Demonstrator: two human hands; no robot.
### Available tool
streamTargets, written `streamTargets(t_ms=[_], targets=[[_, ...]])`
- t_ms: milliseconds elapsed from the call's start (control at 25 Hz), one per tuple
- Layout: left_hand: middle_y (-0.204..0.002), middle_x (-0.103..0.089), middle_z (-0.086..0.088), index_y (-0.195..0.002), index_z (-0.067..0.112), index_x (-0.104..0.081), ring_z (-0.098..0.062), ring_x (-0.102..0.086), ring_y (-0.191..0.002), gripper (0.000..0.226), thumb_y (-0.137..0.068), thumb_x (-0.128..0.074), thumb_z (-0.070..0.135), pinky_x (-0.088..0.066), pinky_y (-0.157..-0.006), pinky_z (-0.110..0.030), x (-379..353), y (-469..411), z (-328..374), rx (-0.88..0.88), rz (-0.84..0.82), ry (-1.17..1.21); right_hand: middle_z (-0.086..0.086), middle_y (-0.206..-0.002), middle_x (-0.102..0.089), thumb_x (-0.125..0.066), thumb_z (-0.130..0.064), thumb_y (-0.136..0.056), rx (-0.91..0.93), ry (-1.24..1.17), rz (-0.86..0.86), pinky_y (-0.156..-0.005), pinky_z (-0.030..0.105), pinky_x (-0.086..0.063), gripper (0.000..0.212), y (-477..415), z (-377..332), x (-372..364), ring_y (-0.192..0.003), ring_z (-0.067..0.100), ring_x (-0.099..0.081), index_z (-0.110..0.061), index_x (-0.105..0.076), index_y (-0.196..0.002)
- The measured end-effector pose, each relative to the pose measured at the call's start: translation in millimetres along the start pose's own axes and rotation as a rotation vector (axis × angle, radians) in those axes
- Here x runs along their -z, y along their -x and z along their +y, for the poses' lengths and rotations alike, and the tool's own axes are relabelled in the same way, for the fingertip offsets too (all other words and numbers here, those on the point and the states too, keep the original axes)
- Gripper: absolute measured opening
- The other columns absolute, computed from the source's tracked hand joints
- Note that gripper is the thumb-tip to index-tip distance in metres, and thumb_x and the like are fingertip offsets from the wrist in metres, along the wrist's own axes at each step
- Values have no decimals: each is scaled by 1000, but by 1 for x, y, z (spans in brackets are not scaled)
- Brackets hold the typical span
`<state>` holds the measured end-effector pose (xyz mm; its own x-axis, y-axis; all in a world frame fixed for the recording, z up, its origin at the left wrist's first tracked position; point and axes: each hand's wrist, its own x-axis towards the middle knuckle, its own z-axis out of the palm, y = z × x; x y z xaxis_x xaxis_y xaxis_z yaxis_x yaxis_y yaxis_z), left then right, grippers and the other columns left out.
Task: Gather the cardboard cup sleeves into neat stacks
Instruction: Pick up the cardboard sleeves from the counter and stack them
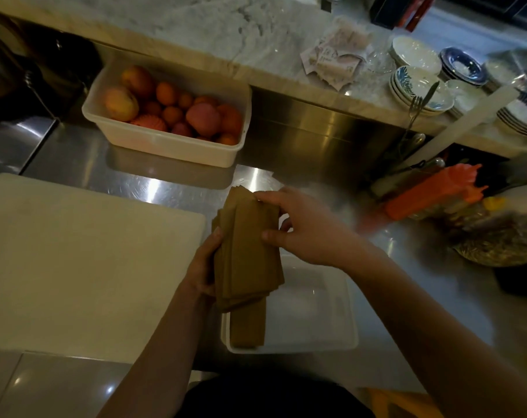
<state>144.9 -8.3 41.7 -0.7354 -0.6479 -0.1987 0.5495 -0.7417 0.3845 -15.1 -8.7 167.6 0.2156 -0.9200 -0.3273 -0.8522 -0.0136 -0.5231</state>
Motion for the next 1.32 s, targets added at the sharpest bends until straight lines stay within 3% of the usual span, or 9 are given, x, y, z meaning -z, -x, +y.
streamTargets(t_ms=[120,200,280,440,640,840,1000,1200,1320], targets=[[-89,-76,-16,-111,10,-64,-30,-74,-75,102,-21,-97,45,-59,-55,-40,0,4,-9,-2,232,-36,0,-132,-47,-62,-22,-91,-30,-112,120,-84,16,-42,56,13,-1,-19,-102,9,-50,-29,-39,-142],[-88,-77,-13,-115,12,-57,-29,-74,-74,112,-16,-96,48,-59,-54,-39,0,9,-14,0,268,-76,-1,-139,-46,-61,-24,-92,-68,-175,182,-98,24,-41,56,20,2,-34,-118,13,-48,-27,-39,-143],[-92,-77,-11,-117,15,-56,-28,-74,-79,112,-19,-95,50,-59,-58,-39,3,10,-21,-22,331,-98,1,-141,-46,-59,-30,-93,-144,-232,194,-104,33,-42,58,26,8,-45,-125,18,-49,-27,-34,-146],[-106,-75,-7,-125,25,-54,-29,-72,-95,104,-33,-94,53,-59,-69,-43,0,11,-32,-81,350,-153,2,-130,-60,-55,-41,-93,-305,-297,181,-82,26,-50,58,33,24,-57,-114,20,-60,-23,-35,-144],[-124,-66,-12,-137,21,-50,-32,-67,-108,112,-40,-92,55,-58,-78,-45,-15,7,-43,-120,443,-231,-1,-126,-62,-52,-33,-96,-255,-511,195,-67,12,-47,38,41,36,-57,-101,8,-61,-23,-51,-133],[-123,-67,-15,-133,19,-54,-33,-66,-109,102,-45,-88,59,-57,-83,-46,-34,-2,-57,-156,474,-270,-5,-107,-65,-43,-37,-99,-263,-812,106,-81,34,-58,34,52,52,-52,-96,13,-65,-37,-44,-133],[-126,-65,-17,-136,14,-53,-36,-64,-112,96,-58,-80,63,-49,-96,-57,-51,-16,-72,-182,628,-369,-1,-115,-64,-42,-35,-100,-292,-871,129,-80,37,-59,34,57,73,-51,-97,13,-64,-29,-48,-133],[-105,-73,-9,-115,15,-64,-27,-72,-87,61,-75,-64,60,-60,-62,-37,-72,-25,-90,-193,935,-546,-12,-99,-59,-41,-29,-102,-329,-1043,73,-74,28,-55,30,68,92,-59,-91,7,-59,-21,-51,-129],[-105,-68,-9,-118,18,-59,-32,-70,-85,58,-81,-59,63,-58,-50,-41,-80,-23,-92,-115,1014,-546,-10,-105,-60,-42,-29,-101,-307,-1012,92,-72,24,-54,31,70,98,-65,-89,5,-57,-23,-49,-132]])
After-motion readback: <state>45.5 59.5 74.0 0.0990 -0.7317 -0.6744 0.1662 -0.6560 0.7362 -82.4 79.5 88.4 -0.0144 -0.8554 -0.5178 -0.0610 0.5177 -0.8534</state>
